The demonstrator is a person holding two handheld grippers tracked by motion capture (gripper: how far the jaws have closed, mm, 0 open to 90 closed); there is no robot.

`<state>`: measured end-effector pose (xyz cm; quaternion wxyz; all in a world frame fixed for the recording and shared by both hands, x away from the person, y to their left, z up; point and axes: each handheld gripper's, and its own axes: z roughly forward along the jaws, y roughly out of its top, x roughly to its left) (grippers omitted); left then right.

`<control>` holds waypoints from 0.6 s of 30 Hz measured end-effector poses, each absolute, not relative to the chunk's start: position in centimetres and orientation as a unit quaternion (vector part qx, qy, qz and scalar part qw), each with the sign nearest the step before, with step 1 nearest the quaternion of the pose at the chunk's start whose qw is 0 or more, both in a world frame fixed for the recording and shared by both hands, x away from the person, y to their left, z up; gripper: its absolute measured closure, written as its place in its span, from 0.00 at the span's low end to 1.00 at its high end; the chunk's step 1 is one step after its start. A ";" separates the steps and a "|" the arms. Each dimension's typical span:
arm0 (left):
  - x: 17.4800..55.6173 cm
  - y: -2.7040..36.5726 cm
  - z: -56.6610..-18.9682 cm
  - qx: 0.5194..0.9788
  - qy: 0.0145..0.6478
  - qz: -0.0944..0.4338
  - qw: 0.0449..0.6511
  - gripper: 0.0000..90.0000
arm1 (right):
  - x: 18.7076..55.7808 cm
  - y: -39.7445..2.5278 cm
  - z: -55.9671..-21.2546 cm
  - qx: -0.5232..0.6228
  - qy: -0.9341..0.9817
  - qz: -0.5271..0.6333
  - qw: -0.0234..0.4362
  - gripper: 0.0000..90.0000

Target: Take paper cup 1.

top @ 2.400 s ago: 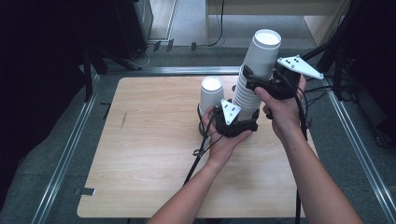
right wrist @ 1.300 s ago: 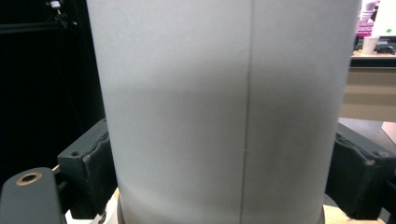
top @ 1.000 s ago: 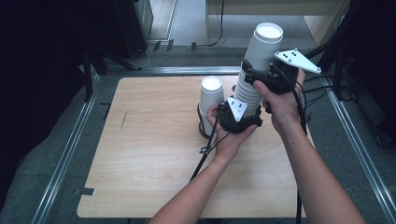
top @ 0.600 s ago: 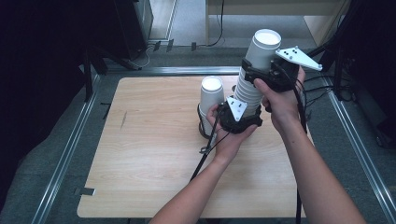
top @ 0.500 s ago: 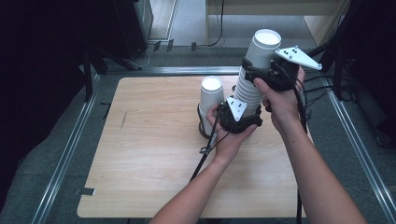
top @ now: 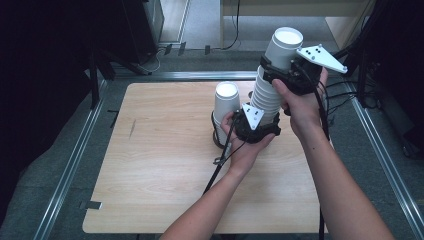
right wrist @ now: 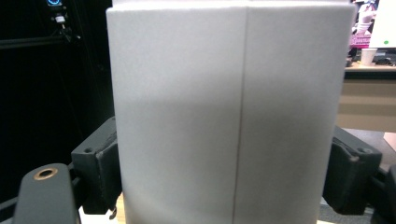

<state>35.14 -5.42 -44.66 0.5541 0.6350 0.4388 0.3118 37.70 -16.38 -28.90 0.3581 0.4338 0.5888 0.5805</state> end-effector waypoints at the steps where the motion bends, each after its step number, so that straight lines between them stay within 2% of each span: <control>1: 35.1 -5.4 -44.7 0.635 0.439 0.312 0.554 0.07 | 37.7 -16.4 -28.9 0.434 0.589 0.580 0.358 0.18; 12: 35.1 -5.4 -44.8 0.636 0.442 0.309 0.553 0.07 | 37.0 -16.5 -27.2 0.414 0.569 0.591 0.395 0.19; 18: 35.1 -5.4 -44.8 0.639 0.440 0.310 0.550 0.07 | 36.6 -16.5 -26.5 0.413 0.557 0.600 0.400 0.20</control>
